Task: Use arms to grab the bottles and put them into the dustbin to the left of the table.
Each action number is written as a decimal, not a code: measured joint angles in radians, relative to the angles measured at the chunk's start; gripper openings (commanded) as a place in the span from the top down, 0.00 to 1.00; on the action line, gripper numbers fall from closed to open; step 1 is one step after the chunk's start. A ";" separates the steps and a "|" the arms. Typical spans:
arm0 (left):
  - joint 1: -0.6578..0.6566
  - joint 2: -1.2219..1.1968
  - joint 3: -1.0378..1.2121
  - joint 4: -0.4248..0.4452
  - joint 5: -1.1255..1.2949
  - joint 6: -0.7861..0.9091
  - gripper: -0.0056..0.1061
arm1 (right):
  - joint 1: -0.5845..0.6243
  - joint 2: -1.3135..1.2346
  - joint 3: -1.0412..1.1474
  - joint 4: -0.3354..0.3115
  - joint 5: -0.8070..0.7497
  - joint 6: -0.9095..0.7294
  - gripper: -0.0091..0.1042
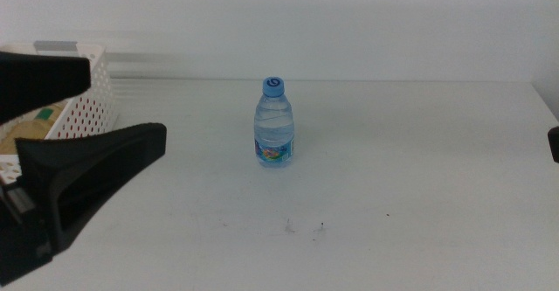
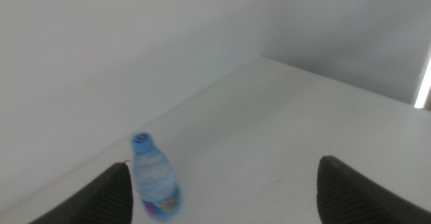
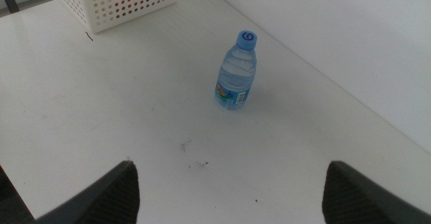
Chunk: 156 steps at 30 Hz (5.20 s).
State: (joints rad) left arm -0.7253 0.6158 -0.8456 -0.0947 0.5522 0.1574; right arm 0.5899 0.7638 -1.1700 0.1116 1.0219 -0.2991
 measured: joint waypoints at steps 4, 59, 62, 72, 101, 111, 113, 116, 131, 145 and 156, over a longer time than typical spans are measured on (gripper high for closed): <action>0.011 0.007 0.009 0.095 -0.088 -0.009 0.11 | 0.000 0.000 0.000 -0.002 0.000 0.000 0.10; 0.188 1.408 0.097 0.088 -1.546 -0.222 0.11 | 0.000 0.002 0.000 0.028 0.004 0.000 0.10; 0.194 1.445 0.052 0.088 -1.546 -0.224 0.11 | 0.000 0.002 0.000 0.028 0.004 0.000 0.10; 0.249 1.520 -0.097 0.166 -1.493 -0.253 0.11 | 0.000 0.002 0.000 0.028 0.004 0.000 0.10; 0.256 1.396 -0.178 0.248 -1.114 -0.353 0.91 | 0.000 0.002 0.000 0.030 0.004 0.000 0.10; 0.330 0.993 -0.246 0.320 -0.501 -0.377 0.94 | 0.000 0.002 0.000 0.031 0.004 0.000 0.10; 0.364 0.967 -0.305 0.320 -0.361 -0.356 0.94 | 0.000 0.002 0.000 0.031 0.004 0.000 0.10; 0.430 0.960 -0.416 0.240 -0.149 -0.233 0.94 | 0.000 0.002 0.000 0.031 0.004 0.000 0.10; 0.922 1.234 -0.932 -0.106 0.470 0.229 0.94 | 0.000 0.002 0.000 0.031 0.004 0.000 0.10; 1.043 1.410 -0.977 -0.131 0.546 0.255 0.72 | 0.000 0.002 0.000 0.031 0.004 0.000 0.10; 1.027 1.393 -0.982 -0.168 0.634 0.260 0.11 | 0.000 0.002 0.000 0.031 0.004 0.000 0.10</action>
State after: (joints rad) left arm 0.3020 2.0093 -1.8275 -0.2626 1.1864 0.4171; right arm 0.5899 0.7656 -1.1700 0.1424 1.0257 -0.2991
